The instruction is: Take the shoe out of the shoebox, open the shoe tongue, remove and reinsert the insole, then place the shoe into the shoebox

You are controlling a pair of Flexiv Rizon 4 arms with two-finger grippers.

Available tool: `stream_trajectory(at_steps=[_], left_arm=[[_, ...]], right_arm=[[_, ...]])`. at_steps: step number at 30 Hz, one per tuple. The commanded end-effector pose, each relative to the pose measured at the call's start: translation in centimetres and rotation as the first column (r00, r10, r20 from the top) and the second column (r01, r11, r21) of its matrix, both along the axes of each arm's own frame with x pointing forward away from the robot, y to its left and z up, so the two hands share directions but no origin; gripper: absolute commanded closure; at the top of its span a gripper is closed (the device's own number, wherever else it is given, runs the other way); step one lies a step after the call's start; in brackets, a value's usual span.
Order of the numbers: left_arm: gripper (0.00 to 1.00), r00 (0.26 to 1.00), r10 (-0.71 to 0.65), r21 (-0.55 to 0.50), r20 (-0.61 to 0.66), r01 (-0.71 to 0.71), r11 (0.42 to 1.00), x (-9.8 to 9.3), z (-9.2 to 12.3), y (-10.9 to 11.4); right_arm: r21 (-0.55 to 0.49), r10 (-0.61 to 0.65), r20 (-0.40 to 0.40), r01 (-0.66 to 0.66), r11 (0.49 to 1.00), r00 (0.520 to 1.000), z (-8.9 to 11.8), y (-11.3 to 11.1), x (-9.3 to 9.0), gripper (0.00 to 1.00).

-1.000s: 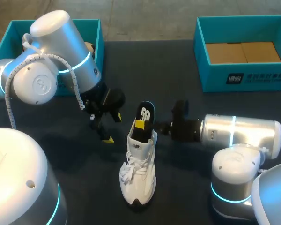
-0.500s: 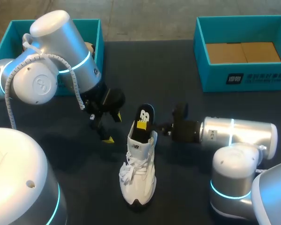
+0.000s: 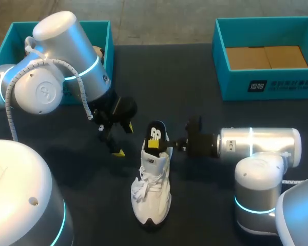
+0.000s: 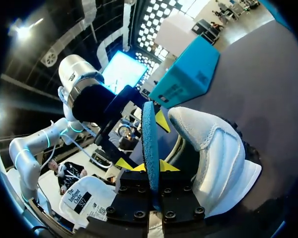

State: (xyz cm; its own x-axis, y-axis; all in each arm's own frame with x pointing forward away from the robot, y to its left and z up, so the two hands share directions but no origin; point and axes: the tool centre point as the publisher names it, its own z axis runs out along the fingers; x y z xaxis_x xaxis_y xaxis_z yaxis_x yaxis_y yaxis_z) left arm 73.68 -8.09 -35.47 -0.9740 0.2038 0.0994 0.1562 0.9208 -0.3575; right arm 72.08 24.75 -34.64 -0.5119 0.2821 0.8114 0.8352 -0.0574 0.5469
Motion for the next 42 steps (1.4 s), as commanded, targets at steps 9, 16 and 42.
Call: stream_trajectory(at_steps=[9, 16, 42], left_arm=[[0.0, 1.0, 0.001, 0.003, 0.003, -0.001, 1.0, -0.1, 0.0, 0.0], [0.0, 1.0, 0.001, 0.003, 0.003, -0.001, 1.0, -0.1, 0.0, 0.0], [0.0, 1.0, 0.001, 0.003, 0.003, -0.001, 1.0, -0.1, 0.0, 0.0]], right_arm=[[-0.032, 0.016, 0.019, -0.015, 0.999, 1.0, 0.2, 0.8, -0.1, 0.53], [-0.037, -0.053, 0.1, 0.057, 0.998, 0.994, 1.6, 0.2, 0.3, 0.55], [0.007, -0.171, 0.078, 0.171, 0.985, 0.982, 1.5, -1.3, 2.2, 1.0]])
